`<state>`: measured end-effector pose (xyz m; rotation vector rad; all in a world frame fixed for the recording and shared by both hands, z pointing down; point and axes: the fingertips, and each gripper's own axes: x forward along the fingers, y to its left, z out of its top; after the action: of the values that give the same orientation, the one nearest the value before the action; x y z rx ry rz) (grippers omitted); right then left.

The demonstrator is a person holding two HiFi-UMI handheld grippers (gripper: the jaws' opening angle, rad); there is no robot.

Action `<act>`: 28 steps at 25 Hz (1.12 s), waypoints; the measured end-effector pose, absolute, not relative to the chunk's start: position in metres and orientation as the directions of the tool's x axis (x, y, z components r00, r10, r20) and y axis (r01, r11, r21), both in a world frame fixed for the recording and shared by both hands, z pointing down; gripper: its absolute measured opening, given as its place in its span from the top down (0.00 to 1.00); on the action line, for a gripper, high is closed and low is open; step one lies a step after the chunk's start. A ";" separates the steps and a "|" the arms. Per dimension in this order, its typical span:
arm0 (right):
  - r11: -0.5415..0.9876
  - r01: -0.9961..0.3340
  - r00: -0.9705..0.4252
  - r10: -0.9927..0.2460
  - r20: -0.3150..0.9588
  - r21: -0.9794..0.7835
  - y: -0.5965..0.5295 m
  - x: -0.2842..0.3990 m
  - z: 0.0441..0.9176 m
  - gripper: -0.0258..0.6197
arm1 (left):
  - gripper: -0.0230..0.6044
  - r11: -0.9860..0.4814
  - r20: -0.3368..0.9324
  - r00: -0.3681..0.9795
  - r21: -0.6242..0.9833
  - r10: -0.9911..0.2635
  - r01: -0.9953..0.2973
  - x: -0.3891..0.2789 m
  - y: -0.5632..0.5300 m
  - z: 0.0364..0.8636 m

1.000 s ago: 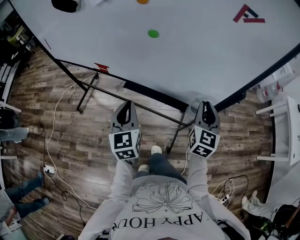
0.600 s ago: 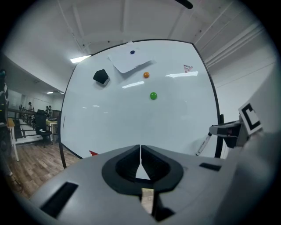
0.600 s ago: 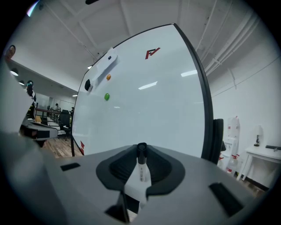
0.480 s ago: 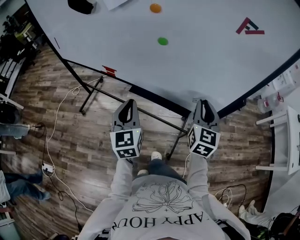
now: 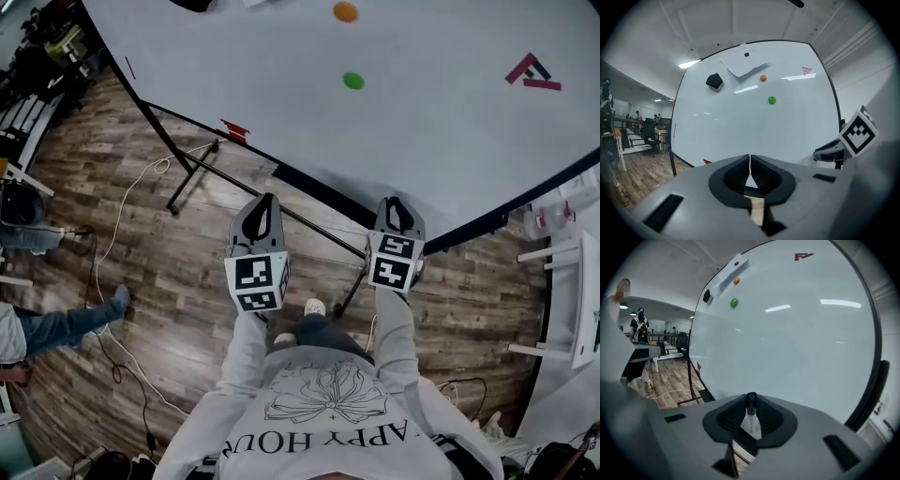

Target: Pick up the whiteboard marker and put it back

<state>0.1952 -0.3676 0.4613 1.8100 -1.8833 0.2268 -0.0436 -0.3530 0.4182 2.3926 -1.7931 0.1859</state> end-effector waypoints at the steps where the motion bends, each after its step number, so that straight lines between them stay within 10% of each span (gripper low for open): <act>1: 0.110 -0.966 0.021 -0.869 0.494 0.234 -0.370 0.192 0.470 0.86 | 0.95 -0.274 0.190 0.277 0.042 -0.942 -0.961 -0.045 -0.354 0.421; 28: 0.506 -0.699 -0.113 -0.776 0.620 0.506 -0.442 0.110 0.610 0.86 | 0.95 -0.173 0.305 0.182 0.055 -0.935 -0.983 -0.074 -0.369 0.477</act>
<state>0.1098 -0.4418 0.6097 1.2272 -1.8450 -0.1082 -0.0737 -0.3690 0.4770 2.2183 -1.8457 0.2946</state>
